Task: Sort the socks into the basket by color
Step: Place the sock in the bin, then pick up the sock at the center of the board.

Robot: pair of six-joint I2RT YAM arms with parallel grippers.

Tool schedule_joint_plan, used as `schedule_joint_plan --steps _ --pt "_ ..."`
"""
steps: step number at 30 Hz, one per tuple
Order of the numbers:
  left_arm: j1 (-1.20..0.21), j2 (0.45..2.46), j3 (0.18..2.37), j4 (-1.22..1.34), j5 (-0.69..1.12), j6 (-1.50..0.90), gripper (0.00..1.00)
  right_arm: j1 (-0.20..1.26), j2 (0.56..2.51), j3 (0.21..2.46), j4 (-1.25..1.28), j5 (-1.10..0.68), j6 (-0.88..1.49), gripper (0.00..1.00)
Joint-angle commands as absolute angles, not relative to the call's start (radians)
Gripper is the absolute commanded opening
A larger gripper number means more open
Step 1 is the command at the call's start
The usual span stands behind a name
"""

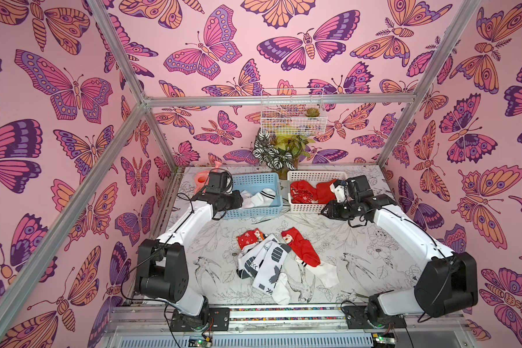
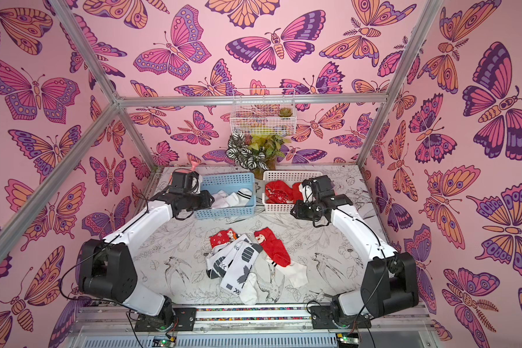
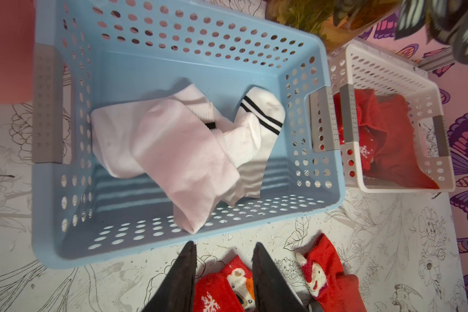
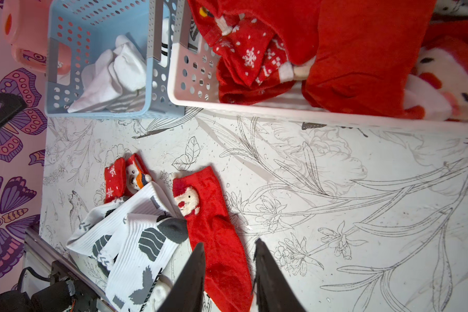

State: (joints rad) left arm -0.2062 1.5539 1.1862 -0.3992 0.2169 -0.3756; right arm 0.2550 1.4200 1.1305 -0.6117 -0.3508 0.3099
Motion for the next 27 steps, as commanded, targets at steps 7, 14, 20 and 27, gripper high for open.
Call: schedule_joint_plan --steps 7,14,20,27 --pt "-0.234 1.511 1.225 -0.522 0.231 -0.336 0.37 0.365 1.369 1.125 -0.692 -0.275 0.318 0.34" --pt "-0.262 1.507 1.285 -0.605 0.223 -0.277 0.37 0.444 1.353 1.106 -0.729 -0.227 0.343 0.34" --pt "-0.292 1.514 1.344 -0.662 0.218 -0.234 0.37 0.511 1.356 1.082 -0.746 -0.190 0.378 0.35" --pt "-0.323 1.483 1.326 -0.657 0.199 -0.226 0.36 0.541 1.360 1.047 -0.740 -0.156 0.421 0.35"
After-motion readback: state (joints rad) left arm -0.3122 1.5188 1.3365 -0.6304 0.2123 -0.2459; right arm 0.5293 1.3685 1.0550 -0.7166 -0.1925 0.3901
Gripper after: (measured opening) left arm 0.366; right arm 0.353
